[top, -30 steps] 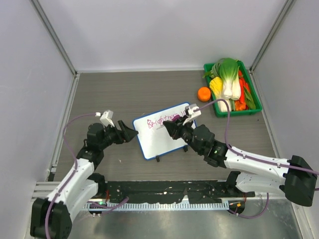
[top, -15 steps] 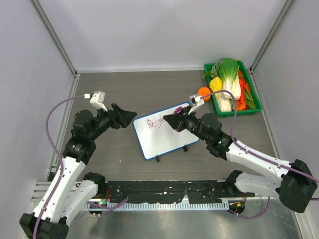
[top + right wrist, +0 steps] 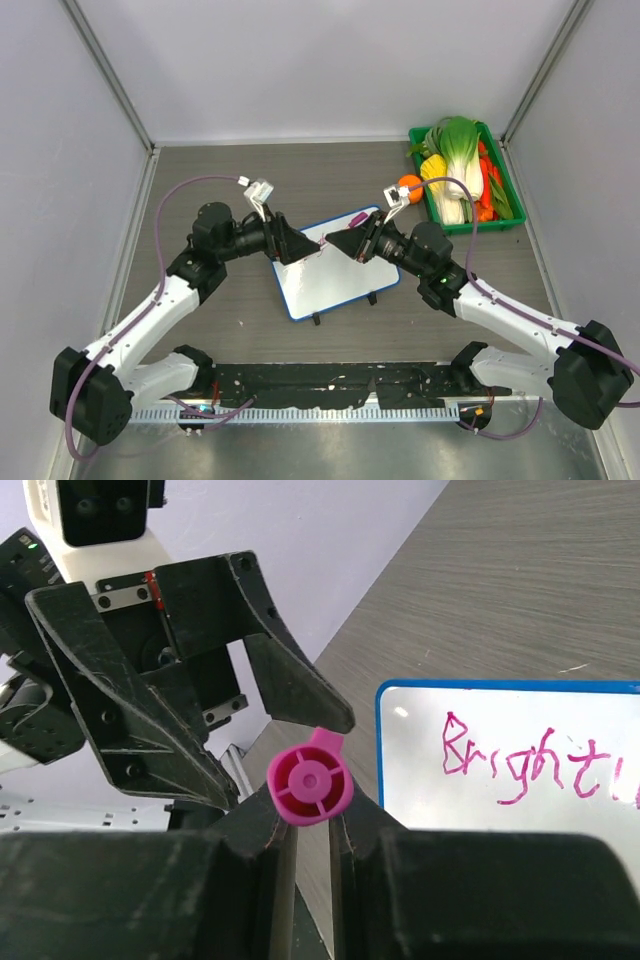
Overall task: Write a sentence on the whiteboard
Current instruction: Write with the whiteboard marker on the whiteboard.
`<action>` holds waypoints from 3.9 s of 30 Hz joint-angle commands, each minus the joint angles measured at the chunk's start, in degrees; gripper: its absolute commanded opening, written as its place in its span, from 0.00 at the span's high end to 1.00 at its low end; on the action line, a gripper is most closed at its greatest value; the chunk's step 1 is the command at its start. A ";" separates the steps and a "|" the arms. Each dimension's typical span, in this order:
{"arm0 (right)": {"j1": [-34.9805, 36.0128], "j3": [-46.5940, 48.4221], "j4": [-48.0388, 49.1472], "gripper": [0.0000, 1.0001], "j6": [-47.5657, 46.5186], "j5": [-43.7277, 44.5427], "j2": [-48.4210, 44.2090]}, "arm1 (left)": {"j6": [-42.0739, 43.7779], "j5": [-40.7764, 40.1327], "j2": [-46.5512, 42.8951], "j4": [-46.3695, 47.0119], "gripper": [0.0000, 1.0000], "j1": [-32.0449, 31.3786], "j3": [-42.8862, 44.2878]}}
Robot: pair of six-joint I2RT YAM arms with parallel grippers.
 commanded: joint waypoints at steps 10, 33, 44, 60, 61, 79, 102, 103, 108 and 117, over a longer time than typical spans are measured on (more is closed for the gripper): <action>-2.04 -0.96 5.40 0.99 4.84 -1.55 -1.75 | 0.88 12.66 5.27 10.72 0.49 -3.32 1.69; -8.79 0.70 -1.44 0.49 1.07 -8.39 -6.49 | 3.69 10.82 5.10 1.50 1.00 -4.46 6.17; -13.64 1.76 10.15 0.21 8.71 -34.50 -3.59 | 7.65 14.24 1.84 -8.18 1.00 -5.16 9.95; -10.66 2.02 12.88 0.65 11.17 -38.37 1.15 | 8.53 14.95 3.16 -8.71 1.00 -7.10 11.01; -10.48 2.20 12.53 0.67 11.09 -38.37 1.15 | 8.53 14.77 3.16 -8.79 1.00 -7.10 10.92; -10.04 2.11 11.13 0.61 11.35 -36.18 1.50 | 8.80 14.16 3.60 -9.06 1.00 -7.01 10.65; -6.44 2.03 9.54 0.61 10.82 -31.96 3.79 | 7.83 12.75 3.42 -7.39 1.00 -7.18 9.34; -6.35 2.02 9.54 0.65 10.65 -31.61 3.79 | 7.83 12.84 3.42 -7.47 1.00 -7.10 9.25; -6.26 2.02 9.81 0.71 10.65 -31.78 3.88 | 8.18 12.58 3.24 -7.83 1.00 -7.18 9.07; -6.26 0.18 14.11 0.71 13.90 -30.20 3.70 | 8.53 11.96 2.54 -8.62 1.00 -7.10 8.63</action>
